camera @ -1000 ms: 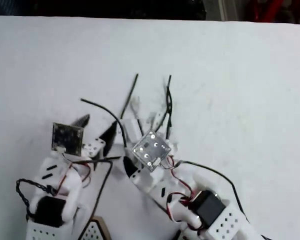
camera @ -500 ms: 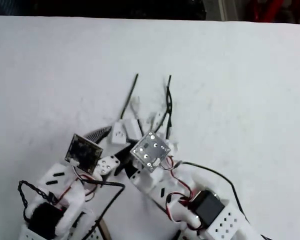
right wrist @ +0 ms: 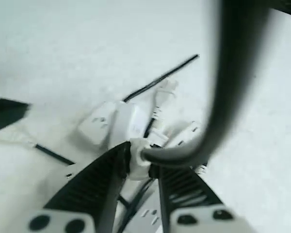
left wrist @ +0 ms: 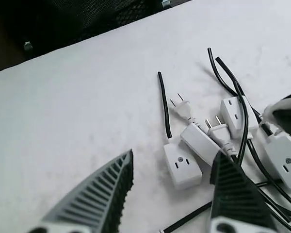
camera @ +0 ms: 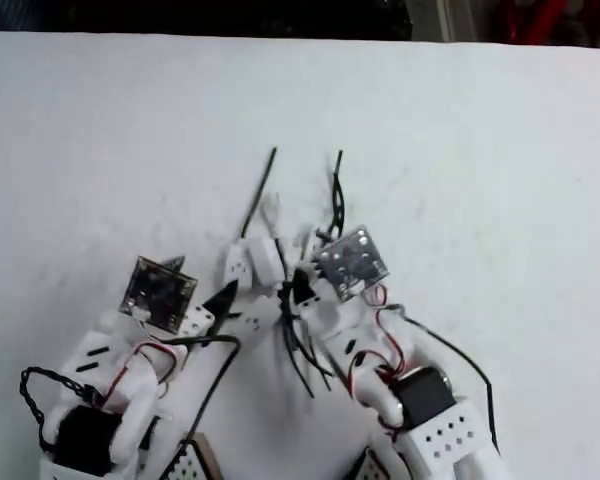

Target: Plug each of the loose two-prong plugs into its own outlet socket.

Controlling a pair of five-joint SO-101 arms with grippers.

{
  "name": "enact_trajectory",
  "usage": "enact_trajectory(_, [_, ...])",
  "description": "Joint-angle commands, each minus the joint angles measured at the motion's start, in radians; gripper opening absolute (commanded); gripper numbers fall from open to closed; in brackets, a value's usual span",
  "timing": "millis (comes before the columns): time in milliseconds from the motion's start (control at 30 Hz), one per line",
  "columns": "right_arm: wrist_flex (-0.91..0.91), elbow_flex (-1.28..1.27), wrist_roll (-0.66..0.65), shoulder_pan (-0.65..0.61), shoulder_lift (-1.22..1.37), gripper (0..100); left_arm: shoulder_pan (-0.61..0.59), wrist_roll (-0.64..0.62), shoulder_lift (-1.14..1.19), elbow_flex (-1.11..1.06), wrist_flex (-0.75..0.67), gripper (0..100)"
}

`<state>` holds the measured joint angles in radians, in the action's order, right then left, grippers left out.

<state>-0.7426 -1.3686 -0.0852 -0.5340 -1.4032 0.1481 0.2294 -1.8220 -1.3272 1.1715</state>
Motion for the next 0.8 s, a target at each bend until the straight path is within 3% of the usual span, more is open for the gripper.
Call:
enact_trajectory(0, [0.09,-0.034,0.049,0.07,-0.015,1.7,-0.01,0.026,0.209,0.069,-0.021,26])
enact_trajectory(333, [0.116,-0.055,0.06,0.186,-0.015,1.7,-0.01,0.018,0.924,0.413,-0.046,26])
enact_trajectory(767, [0.113,-0.087,0.06,0.186,-0.015,1.7,-0.01,-0.044,1.632,0.655,-0.199,26])
